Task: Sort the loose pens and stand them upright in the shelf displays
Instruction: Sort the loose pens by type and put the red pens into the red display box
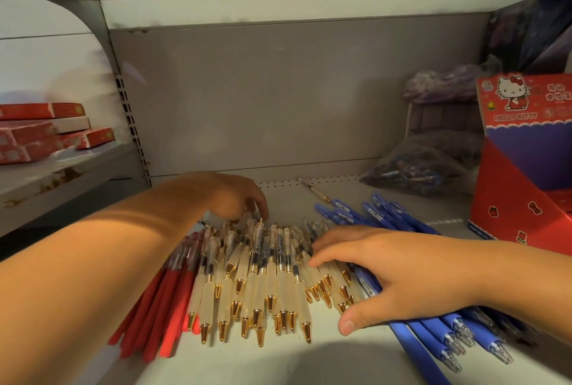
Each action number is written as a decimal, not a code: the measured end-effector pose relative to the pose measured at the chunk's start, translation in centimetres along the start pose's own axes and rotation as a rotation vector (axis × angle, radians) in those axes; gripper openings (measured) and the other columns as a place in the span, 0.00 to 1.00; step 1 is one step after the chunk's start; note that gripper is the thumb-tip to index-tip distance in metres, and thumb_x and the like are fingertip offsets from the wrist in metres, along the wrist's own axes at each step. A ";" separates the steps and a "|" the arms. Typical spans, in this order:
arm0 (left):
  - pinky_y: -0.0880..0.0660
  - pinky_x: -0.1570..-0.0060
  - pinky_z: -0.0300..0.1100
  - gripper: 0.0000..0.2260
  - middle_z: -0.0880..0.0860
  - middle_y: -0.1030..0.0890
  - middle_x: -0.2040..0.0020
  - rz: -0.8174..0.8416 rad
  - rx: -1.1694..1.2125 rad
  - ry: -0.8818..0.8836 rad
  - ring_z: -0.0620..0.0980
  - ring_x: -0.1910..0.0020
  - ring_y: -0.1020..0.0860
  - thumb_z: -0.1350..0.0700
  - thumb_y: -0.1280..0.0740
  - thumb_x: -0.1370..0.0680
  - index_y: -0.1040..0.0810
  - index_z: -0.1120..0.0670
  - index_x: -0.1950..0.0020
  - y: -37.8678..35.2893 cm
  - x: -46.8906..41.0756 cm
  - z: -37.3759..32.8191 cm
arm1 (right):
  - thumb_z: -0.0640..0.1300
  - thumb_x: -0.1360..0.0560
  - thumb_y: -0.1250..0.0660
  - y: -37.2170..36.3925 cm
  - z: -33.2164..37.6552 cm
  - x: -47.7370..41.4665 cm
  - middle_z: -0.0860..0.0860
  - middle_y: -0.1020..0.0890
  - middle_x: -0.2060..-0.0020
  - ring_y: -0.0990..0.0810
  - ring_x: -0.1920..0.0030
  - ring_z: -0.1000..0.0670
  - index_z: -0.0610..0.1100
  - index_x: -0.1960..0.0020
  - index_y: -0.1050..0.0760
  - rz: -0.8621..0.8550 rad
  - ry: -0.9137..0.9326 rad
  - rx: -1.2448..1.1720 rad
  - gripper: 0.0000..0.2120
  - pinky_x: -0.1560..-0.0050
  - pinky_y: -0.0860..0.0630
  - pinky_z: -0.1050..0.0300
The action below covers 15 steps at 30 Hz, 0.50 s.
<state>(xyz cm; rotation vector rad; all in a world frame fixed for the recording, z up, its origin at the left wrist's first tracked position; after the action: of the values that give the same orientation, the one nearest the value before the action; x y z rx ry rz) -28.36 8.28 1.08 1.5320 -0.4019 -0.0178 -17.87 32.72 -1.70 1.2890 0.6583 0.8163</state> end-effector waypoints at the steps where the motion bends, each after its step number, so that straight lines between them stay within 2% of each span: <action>1: 0.23 0.46 0.43 0.27 0.48 0.25 0.34 0.000 0.011 -0.017 0.47 0.40 0.26 0.73 0.35 0.26 0.21 0.45 0.37 0.0 0.1 0.4 | 0.71 0.30 0.35 0.0 0.0 0.0 0.69 0.37 0.33 0.39 0.33 0.68 0.66 0.30 0.41 -0.002 0.001 -0.003 0.32 0.32 0.36 0.65; 3: 0.25 0.47 0.41 0.28 0.45 0.26 0.34 0.009 0.006 -0.045 0.46 0.38 0.26 0.71 0.31 0.26 0.22 0.42 0.36 0.1 0.1 1.0 | 0.71 0.30 0.35 0.0 -0.1 -0.1 0.70 0.37 0.34 0.39 0.34 0.68 0.66 0.30 0.41 -0.006 0.000 -0.012 0.32 0.32 0.35 0.65; 7: 0.23 0.42 0.46 0.31 0.44 0.27 0.31 0.073 -0.044 -0.065 0.46 0.35 0.27 0.71 0.30 0.27 0.23 0.40 0.34 0.5 0.1 1.4 | 0.72 0.31 0.35 -0.1 -0.1 -0.1 0.70 0.37 0.34 0.38 0.33 0.68 0.67 0.31 0.41 -0.005 -0.002 -0.016 0.32 0.32 0.34 0.63; 10: 0.23 0.44 0.45 0.32 0.42 0.28 0.31 0.068 -0.092 -0.053 0.45 0.35 0.28 0.72 0.30 0.28 0.24 0.38 0.35 0.3 -0.1 1.5 | 0.72 0.31 0.35 -0.1 -0.1 -0.1 0.71 0.37 0.34 0.38 0.32 0.67 0.67 0.31 0.41 -0.009 -0.004 -0.023 0.33 0.32 0.33 0.61; 12: 0.25 0.45 0.43 0.28 0.43 0.28 0.34 0.027 -0.129 -0.075 0.44 0.37 0.29 0.69 0.29 0.28 0.22 0.39 0.38 0.0 -0.4 1.6 | 0.73 0.31 0.35 -0.1 -0.1 -0.1 0.72 0.37 0.34 0.38 0.32 0.67 0.68 0.31 0.41 -0.012 -0.003 -0.026 0.33 0.31 0.33 0.60; 15: 0.29 0.43 0.42 0.15 0.40 0.29 0.43 -0.044 -0.172 -0.143 0.44 0.39 0.29 0.57 0.24 0.28 0.21 0.38 0.49 -0.2 -1.1 1.9 | 0.73 0.31 0.35 -0.1 0.0 -0.1 0.72 0.37 0.35 0.38 0.32 0.67 0.68 0.31 0.41 -0.012 -0.006 -0.037 0.32 0.31 0.33 0.59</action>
<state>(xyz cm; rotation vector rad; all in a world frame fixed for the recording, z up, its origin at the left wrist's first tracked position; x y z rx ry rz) -29.88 6.74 0.60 1.3733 -0.4682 -0.1927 -17.93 32.66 -1.85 1.2519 0.6430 0.8109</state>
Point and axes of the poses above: each hand's wrist, its own x-axis away from the middle knuckle, its own y-axis out of the back of the hand, z = x × y, the point moved 2 cm from there along -x, towards the middle knuckle
